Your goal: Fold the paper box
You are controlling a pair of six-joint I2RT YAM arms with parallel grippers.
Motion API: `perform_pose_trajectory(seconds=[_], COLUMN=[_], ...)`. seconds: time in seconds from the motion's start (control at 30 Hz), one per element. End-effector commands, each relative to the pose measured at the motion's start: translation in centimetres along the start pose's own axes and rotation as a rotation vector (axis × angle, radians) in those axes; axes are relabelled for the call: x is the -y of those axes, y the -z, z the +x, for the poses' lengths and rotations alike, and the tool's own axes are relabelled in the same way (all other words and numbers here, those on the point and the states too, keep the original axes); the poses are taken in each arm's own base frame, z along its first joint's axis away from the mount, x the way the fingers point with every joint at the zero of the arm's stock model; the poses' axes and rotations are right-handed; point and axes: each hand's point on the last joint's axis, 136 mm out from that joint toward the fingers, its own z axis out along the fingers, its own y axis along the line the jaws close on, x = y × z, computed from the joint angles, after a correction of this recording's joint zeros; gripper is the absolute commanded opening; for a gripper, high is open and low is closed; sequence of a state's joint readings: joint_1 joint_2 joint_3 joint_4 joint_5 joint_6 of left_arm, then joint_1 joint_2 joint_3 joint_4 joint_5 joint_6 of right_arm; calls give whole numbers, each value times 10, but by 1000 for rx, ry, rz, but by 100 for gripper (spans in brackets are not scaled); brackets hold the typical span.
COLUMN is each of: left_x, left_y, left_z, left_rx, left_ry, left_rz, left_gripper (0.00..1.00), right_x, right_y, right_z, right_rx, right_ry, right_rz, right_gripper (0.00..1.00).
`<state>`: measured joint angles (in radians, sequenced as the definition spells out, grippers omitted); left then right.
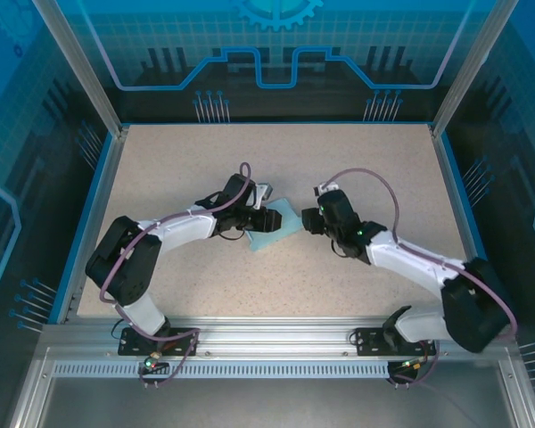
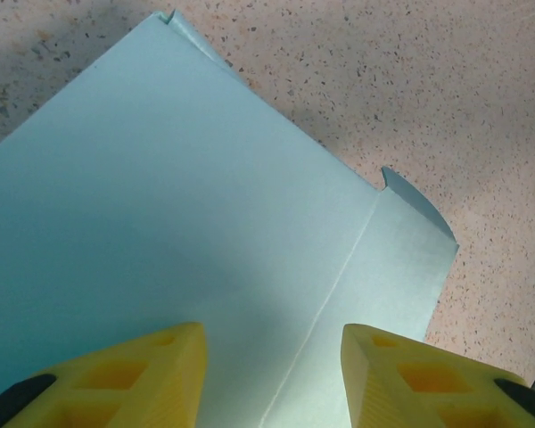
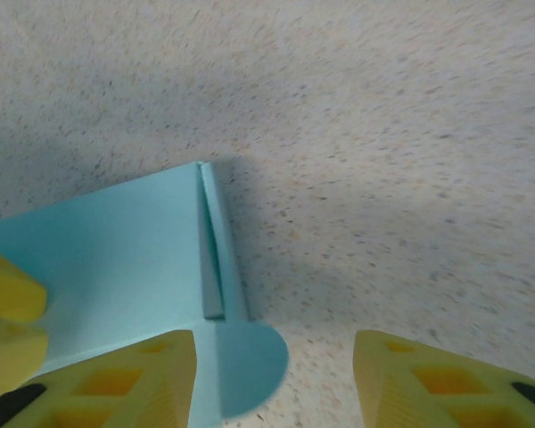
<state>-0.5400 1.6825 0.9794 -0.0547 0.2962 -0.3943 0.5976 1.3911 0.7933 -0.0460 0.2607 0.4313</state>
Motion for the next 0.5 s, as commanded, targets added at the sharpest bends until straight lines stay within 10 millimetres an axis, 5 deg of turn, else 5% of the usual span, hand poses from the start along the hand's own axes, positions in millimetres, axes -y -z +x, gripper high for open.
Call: perform_pose_trajectory(seconds=[0.0,0.27,0.47], left_x=[-12,-23,-28], left_y=[-8,-17,-20], left_z=[12,22,29], left_rx=[-19,-35,-42], left_ry=[28,48,61], left_rz=[-40,-57,-60], left_gripper=[46,46,46], right_x=[-26,-18,-6], right_y=[-19,-74,-89], right_z=[7,28,46], right_rx=[-108,-229,-272], right_ry=[28,42,57], right_rz=[-154,-110,-65], right_gripper=[52,52,51])
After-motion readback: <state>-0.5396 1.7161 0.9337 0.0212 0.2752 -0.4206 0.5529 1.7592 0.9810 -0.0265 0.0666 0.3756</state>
